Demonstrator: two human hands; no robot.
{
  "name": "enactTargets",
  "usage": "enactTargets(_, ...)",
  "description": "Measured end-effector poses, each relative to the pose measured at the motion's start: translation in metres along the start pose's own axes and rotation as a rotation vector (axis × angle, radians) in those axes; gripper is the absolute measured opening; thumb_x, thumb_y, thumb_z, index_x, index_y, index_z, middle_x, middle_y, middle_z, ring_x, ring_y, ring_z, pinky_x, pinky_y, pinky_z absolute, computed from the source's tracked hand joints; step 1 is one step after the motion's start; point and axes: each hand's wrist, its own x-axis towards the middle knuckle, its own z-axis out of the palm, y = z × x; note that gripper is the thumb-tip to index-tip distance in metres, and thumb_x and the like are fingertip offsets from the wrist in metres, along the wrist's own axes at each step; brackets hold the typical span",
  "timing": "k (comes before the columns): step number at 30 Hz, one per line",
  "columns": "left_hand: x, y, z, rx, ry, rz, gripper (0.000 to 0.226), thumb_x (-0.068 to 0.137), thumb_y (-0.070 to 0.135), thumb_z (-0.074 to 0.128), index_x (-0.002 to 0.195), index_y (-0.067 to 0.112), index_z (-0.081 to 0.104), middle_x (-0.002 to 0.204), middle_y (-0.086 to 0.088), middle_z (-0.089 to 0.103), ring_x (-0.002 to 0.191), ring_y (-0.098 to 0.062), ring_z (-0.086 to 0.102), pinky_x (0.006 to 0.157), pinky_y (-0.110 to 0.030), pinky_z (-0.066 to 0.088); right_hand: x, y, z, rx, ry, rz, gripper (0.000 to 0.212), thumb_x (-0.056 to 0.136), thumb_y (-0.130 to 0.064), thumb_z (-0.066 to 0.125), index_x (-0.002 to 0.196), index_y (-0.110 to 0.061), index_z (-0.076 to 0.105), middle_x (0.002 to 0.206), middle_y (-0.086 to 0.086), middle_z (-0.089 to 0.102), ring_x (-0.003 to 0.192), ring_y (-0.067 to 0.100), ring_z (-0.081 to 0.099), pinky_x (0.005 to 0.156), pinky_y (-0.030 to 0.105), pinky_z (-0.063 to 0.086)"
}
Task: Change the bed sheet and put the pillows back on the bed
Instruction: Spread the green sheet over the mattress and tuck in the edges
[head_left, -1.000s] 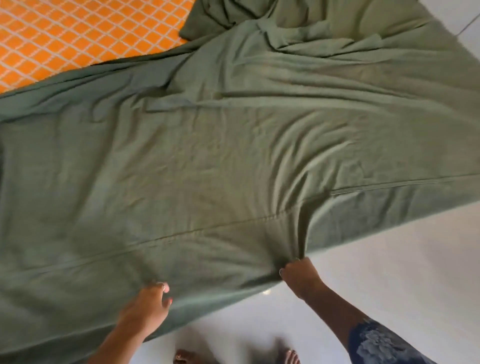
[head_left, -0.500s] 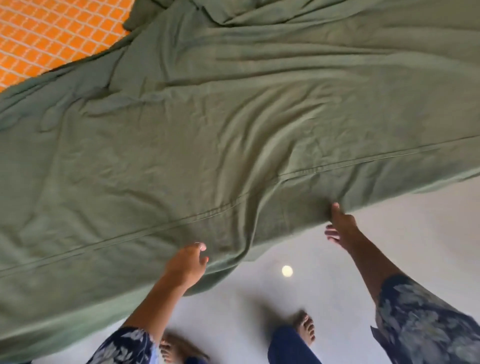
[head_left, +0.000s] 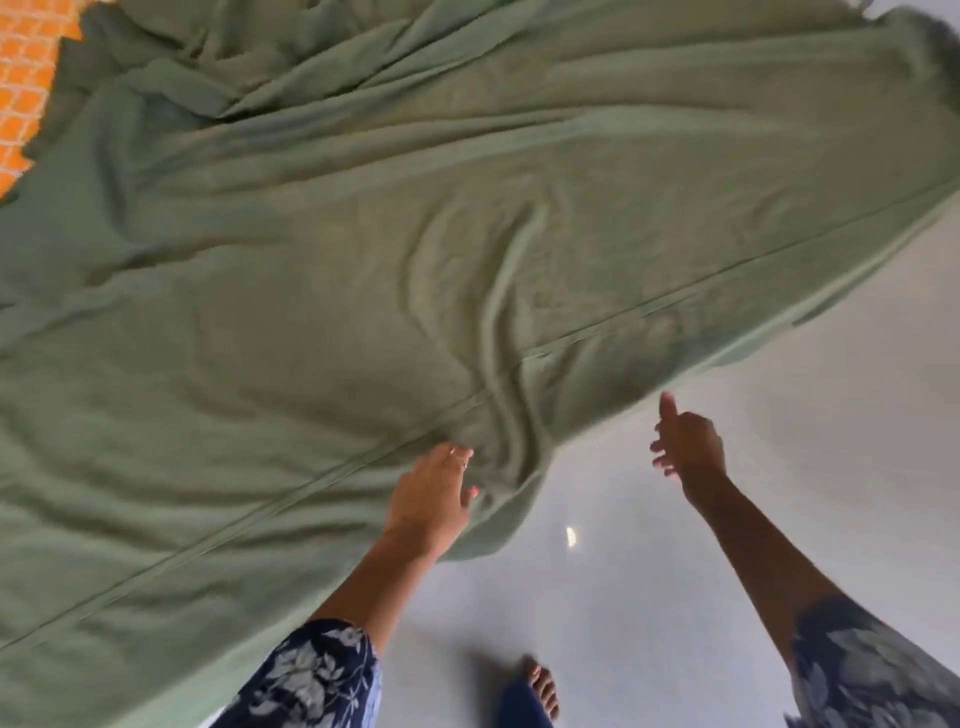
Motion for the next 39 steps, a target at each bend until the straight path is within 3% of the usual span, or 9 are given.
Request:
enactTargets(5,0.038,0.073,0.009,0.088,0.068,0.100,0.059,0.098,0.040,0.042,0.151,0.026,0.020,0.155,0.005,0.024,0.135,-0.019,0.036,0.105,-0.032,0.032,0.069,-0.016,-0.029,0.147,0.026,0.021,0.056,0.097,-0.054,0.037,0.093,-0.002,0.058,0.083,0.016,0.063,0.058,0.026,0.060,0.046,0.027,0.042)
enactTargets(8,0.048,0.090,0.020,0.134,-0.001,0.097,0.063,0.099,0.042,0.042,0.153,0.027,0.014,0.159,0.004,0.017,0.141,-0.018,0.026,0.108,-0.034,0.030,0.084,-0.032,-0.019,0.172,-0.025,-0.022,0.037,0.100,-0.032,0.039,0.102,-0.001,0.057,0.087,0.021,0.061,0.054,0.024,0.058,0.048,0.029,0.046)
enactTargets(11,0.053,0.091,0.020,0.134,0.079,0.146,0.060,0.084,0.036,0.069,0.138,0.018,0.051,0.139,-0.005,0.052,0.117,-0.025,0.057,0.085,-0.042,0.051,0.093,-0.042,-0.031,0.150,-0.018,0.011,0.027,0.096,-0.018,0.041,0.099,0.002,0.059,0.074,0.020,0.063,0.053,0.026,0.060,0.049,0.029,0.047)
enactTargets(13,0.061,0.093,0.019,0.212,0.120,0.188,0.053,0.069,0.033,0.080,0.117,0.016,0.068,0.111,-0.004,0.067,0.087,-0.023,0.069,0.062,-0.038,0.056,0.100,-0.052,-0.058,0.122,0.095,-0.039,0.031,0.093,-0.024,0.041,0.099,0.000,0.060,0.077,0.020,0.065,0.068,0.033,0.066,0.061,0.036,0.053)
enactTargets(17,0.093,0.118,-0.001,0.241,0.165,0.252,0.053,0.060,0.032,0.087,0.108,0.016,0.071,0.101,-0.002,0.067,0.079,-0.022,0.068,0.056,-0.036,0.055,0.112,-0.067,-0.120,-0.317,0.126,-0.127,0.045,0.095,-0.048,0.043,0.112,-0.011,0.063,0.114,0.016,0.064,0.108,0.035,0.060,0.094,0.041,0.046)
enactTargets(20,0.125,0.158,-0.022,0.236,0.130,0.229,0.049,0.068,0.034,0.083,0.110,0.015,0.070,0.106,-0.003,0.067,0.085,-0.024,0.067,0.062,-0.037,0.054,0.128,-0.079,-0.156,-0.475,0.107,-0.128,0.053,0.090,-0.062,0.043,0.110,-0.017,0.065,0.109,0.013,0.066,0.107,0.032,0.060,0.092,0.038,0.044)
enactTargets(24,0.198,0.217,-0.031,0.105,0.172,0.253,0.052,0.090,0.038,0.061,0.135,0.013,0.054,0.139,-0.009,0.052,0.120,-0.029,0.056,0.091,-0.043,0.048,0.191,-0.101,-0.202,-0.358,0.288,-0.145,0.047,0.095,-0.046,0.046,0.125,-0.010,0.056,0.131,0.018,0.054,0.122,0.036,0.050,0.099,0.040,0.039)
enactTargets(30,0.291,0.274,-0.026,-0.005,0.080,0.059,0.064,0.100,0.051,0.027,0.154,0.025,0.006,0.162,0.006,-0.001,0.149,-0.024,0.004,0.116,-0.047,0.015,0.287,-0.110,-0.202,-0.536,0.227,-0.299,0.071,0.097,-0.055,0.032,0.154,-0.020,0.008,0.161,0.003,0.000,0.148,0.020,0.003,0.117,0.045,0.006)
enactTargets(39,0.316,0.301,-0.019,0.051,0.265,-0.042,0.059,0.095,0.047,0.030,0.142,0.013,0.042,0.145,-0.010,0.043,0.132,-0.033,0.038,0.106,-0.056,0.030,0.362,-0.156,-0.239,-0.540,0.144,-0.365,0.071,0.097,-0.058,0.029,0.154,-0.024,0.003,0.161,-0.002,-0.006,0.148,0.016,-0.004,0.118,0.041,-0.004)
